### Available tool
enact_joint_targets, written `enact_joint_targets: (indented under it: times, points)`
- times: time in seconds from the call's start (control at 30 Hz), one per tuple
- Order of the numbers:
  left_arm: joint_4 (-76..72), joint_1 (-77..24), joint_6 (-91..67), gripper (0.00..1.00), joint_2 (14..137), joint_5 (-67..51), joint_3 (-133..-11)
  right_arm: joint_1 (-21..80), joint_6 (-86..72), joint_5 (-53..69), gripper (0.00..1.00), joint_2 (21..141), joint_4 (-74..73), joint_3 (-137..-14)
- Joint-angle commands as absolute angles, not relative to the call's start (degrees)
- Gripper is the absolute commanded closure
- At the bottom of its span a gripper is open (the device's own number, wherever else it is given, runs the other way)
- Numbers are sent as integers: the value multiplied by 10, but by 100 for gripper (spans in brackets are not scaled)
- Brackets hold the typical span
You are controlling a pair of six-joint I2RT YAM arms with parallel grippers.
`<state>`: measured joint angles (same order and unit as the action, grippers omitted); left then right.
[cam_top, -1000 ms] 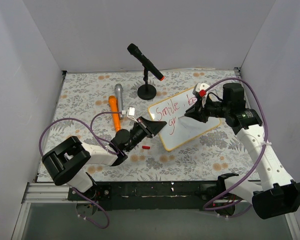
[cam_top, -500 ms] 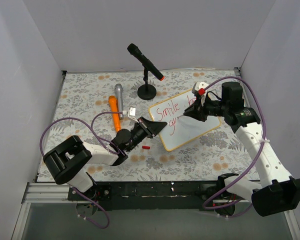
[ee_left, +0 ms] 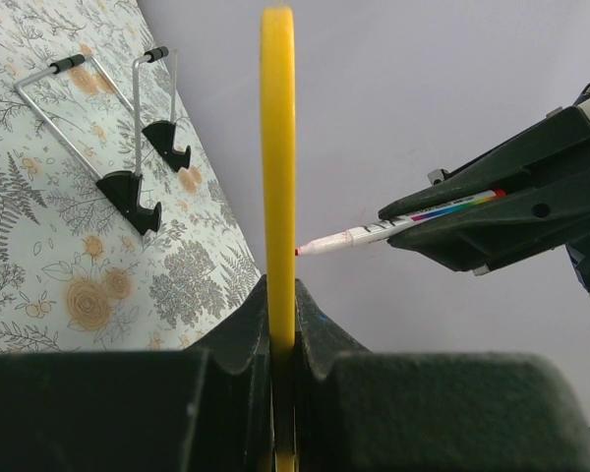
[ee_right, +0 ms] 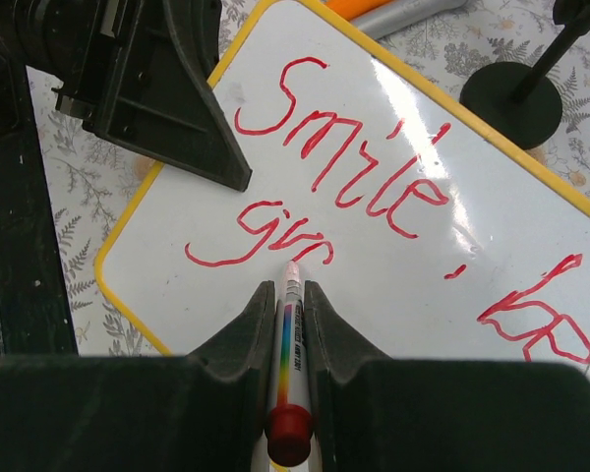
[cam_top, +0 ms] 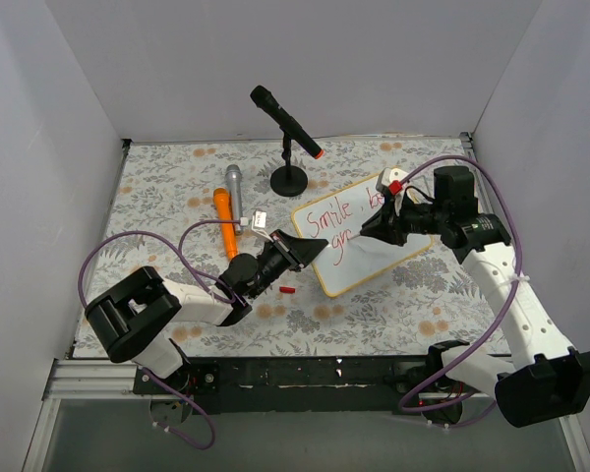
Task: Write a sentence on the whiteboard
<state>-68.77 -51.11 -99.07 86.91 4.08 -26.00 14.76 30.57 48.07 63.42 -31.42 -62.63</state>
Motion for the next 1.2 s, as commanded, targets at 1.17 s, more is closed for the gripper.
enact_joint_targets:
  times: [1.17]
  points:
    - [-954, -507, -1000, 100, 846, 47, -271, 149, 322, 423, 99, 597, -325, -617]
